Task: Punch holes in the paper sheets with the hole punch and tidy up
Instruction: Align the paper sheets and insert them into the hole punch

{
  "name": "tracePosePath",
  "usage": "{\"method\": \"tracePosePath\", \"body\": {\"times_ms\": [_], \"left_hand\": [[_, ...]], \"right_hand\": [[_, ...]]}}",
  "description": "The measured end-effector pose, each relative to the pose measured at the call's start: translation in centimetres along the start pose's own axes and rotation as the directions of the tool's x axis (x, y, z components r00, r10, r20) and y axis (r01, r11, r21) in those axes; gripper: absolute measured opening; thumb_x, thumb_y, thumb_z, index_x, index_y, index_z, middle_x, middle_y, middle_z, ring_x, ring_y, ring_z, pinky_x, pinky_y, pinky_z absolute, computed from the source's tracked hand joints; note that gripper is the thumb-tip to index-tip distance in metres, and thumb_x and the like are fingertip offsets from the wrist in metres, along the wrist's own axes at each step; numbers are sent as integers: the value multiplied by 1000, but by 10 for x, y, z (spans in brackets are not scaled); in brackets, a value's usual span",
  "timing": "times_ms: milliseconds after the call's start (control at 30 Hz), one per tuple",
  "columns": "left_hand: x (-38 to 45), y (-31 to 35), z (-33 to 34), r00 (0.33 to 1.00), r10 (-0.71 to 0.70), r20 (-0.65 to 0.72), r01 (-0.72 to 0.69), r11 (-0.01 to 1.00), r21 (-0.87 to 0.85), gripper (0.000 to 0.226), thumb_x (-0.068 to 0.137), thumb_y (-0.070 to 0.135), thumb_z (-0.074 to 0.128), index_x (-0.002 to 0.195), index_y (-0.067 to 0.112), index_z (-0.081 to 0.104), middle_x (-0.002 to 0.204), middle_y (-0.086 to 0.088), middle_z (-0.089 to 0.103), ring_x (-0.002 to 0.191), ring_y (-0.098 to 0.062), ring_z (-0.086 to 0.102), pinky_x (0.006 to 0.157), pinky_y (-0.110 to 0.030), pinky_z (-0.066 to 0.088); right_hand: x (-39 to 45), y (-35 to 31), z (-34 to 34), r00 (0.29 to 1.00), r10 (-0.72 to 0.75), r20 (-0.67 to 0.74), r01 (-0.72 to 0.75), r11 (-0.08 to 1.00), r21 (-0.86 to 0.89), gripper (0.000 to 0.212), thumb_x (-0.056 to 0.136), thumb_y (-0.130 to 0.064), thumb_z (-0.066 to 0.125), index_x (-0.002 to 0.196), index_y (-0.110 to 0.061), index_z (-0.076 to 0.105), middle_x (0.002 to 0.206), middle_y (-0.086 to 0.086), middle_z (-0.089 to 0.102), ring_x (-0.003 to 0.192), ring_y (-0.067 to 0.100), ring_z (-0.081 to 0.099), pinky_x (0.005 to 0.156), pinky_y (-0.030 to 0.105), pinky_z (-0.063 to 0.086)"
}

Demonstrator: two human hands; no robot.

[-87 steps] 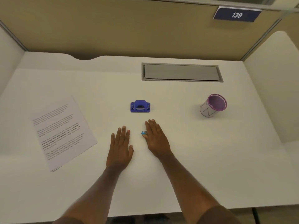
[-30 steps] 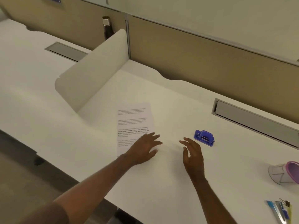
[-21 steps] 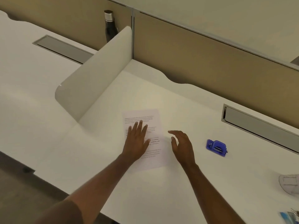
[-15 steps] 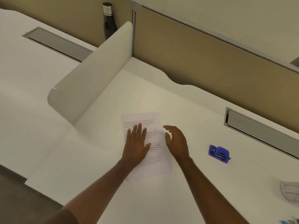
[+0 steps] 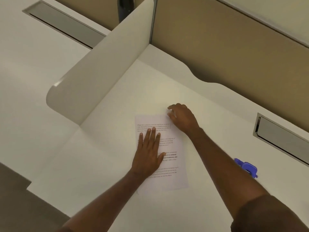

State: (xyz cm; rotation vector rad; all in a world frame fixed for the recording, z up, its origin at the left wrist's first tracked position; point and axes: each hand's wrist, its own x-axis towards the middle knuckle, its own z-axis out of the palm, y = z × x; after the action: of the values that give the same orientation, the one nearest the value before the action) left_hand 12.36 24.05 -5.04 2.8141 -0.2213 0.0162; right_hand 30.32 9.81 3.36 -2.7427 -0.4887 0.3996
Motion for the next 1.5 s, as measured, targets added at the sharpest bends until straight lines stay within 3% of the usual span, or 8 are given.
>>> {"method": "tracePosePath", "body": {"times_ms": [200, 500, 700, 867, 1000, 1233, 1400, 1500], "left_hand": [[0, 0, 5, 1000, 4, -22, -4, 1000, -1, 74, 103, 51, 35, 159, 5, 20, 169, -19, 8, 157, -35, 5, 123, -61, 17], [-2, -1, 5, 1000, 6, -24, -6, 1000, -2, 74, 104, 52, 33, 159, 6, 18, 169, -18, 7, 157, -35, 4, 124, -60, 16], [-2, -1, 3, 1000, 8, -25, -8, 1000, 0, 74, 104, 51, 33, 159, 5, 17, 169, -18, 7, 157, -35, 5, 123, -60, 17], [-2, 0, 2, 1000, -3, -8, 3, 1000, -4, 75, 103, 52, 34, 159, 6, 17, 169, -18, 6, 157, -34, 4, 124, -59, 17], [-2, 0, 1, 1000, -2, -9, 2, 1000, -10, 75, 103, 51, 35, 159, 6, 18, 169, -18, 8, 157, -34, 5, 123, -60, 17], [-2, -1, 3, 1000, 2, -13, -2, 1000, -14, 74, 103, 52, 35, 159, 7, 17, 169, -17, 9, 157, -34, 5, 124, -60, 16], [-2, -1, 4, 1000, -4, -15, 4, 1000, -21, 74, 103, 51, 36, 159, 7, 18, 169, -17, 9, 157, -33, 5, 124, -59, 16], [-3, -1, 5, 1000, -5, -14, 5, 1000, -15, 75, 102, 51, 35, 160, 7, 17, 169, -16, 8, 157, -33, 4, 124, -59, 14]], "right_hand": [[30, 2, -2, 997, -42, 58, 48, 992, -115, 38, 102, -40, 43, 103, -13, 69, 103, 7, 72, 98, 30, 61, 83, 39, 45], [42, 7, -7, 959, -83, 270, 94, 995, -26, 48, 102, -50, 38, 66, -17, 45, 72, 0, 54, 73, 24, 52, 66, 35, 35], [45, 8, -8, 949, -101, 298, 85, 994, 63, 51, 101, -49, 43, 72, -8, 49, 77, 5, 50, 71, 20, 46, 68, 38, 37], [47, 10, -13, 944, -68, 322, 44, 996, 80, 57, 99, -57, 42, 77, -9, 61, 85, 1, 65, 81, 20, 58, 76, 38, 43], [44, 5, -8, 937, -146, 318, 158, 987, -15, 62, 99, -55, 41, 69, -1, 48, 77, 14, 57, 72, 27, 53, 67, 42, 40], [48, -7, 0, 922, -139, 360, 105, 988, 111, 41, 88, -72, 43, 82, -34, 57, 89, -12, 63, 80, 4, 56, 67, 29, 40], [56, -14, -3, 886, -194, 422, 171, 981, 93, 30, 92, -59, 55, 76, -34, 57, 84, -10, 54, 77, 8, 51, 69, 29, 38], [55, -17, -3, 897, -267, 352, 271, 962, 39, 28, 92, -48, 60, 94, -22, 70, 99, -4, 59, 92, 14, 54, 80, 33, 45]]}}
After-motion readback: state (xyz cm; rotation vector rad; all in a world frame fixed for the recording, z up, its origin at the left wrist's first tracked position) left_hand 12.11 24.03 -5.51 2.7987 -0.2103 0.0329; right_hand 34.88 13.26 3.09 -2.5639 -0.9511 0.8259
